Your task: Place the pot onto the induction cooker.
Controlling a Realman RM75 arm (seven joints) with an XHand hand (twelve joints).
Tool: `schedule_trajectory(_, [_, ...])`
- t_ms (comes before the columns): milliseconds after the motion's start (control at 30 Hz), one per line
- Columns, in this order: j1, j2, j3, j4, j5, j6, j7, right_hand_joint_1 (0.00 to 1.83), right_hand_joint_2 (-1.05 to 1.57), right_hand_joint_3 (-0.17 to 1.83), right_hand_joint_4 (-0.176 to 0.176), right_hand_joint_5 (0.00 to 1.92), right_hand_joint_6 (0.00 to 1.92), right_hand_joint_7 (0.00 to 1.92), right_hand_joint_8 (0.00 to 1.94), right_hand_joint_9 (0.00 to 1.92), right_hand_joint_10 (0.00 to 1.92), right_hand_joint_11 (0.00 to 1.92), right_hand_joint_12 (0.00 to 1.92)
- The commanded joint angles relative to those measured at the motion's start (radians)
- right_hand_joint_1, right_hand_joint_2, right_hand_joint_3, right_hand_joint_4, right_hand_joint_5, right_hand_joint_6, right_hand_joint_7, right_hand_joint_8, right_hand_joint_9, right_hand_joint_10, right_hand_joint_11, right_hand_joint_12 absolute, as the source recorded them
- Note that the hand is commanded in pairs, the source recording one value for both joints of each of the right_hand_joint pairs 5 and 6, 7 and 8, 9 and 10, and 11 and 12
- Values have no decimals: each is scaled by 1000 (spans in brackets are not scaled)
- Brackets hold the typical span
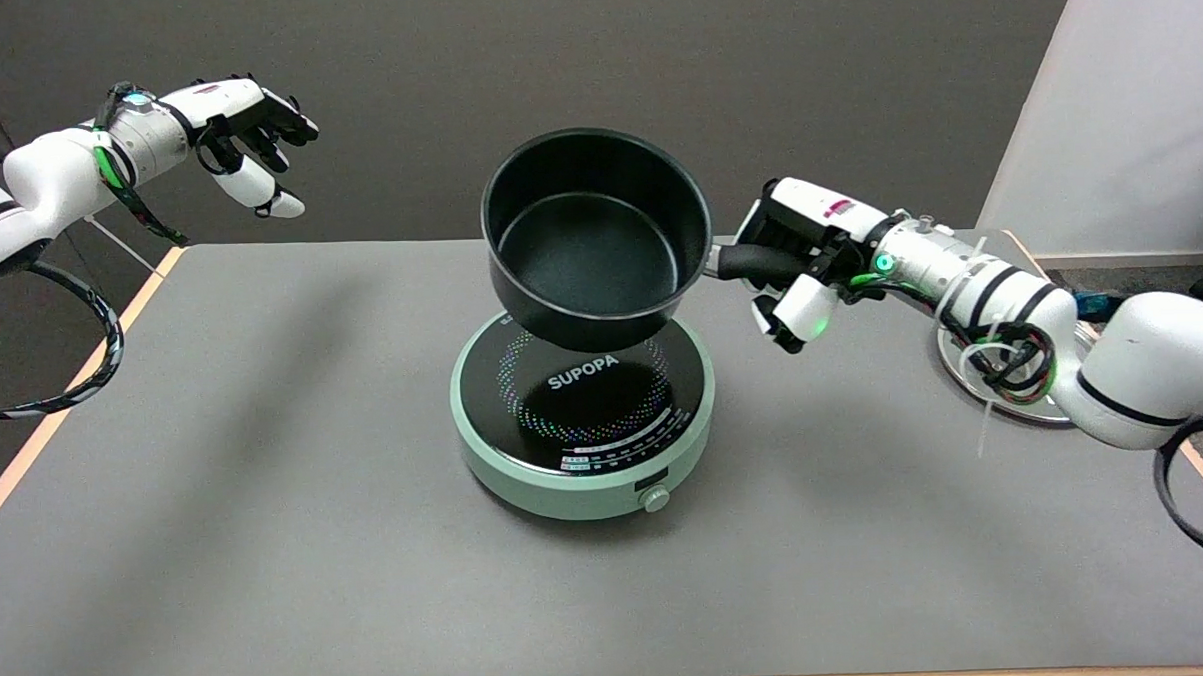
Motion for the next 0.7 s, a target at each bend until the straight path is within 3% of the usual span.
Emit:
schedule_trajectory(33, [126, -21, -153, 29, 4, 79, -75, 1377, 35, 1833, -117, 1442, 1442, 1442, 1442, 1442, 1442, 1442, 1442])
schedule_trajectory(700, [76, -29, -153, 37, 2, 106, -98, 1388, 87, 1833, -110, 1420, 1420, 1420, 1420, 1420, 1420, 1420, 1420])
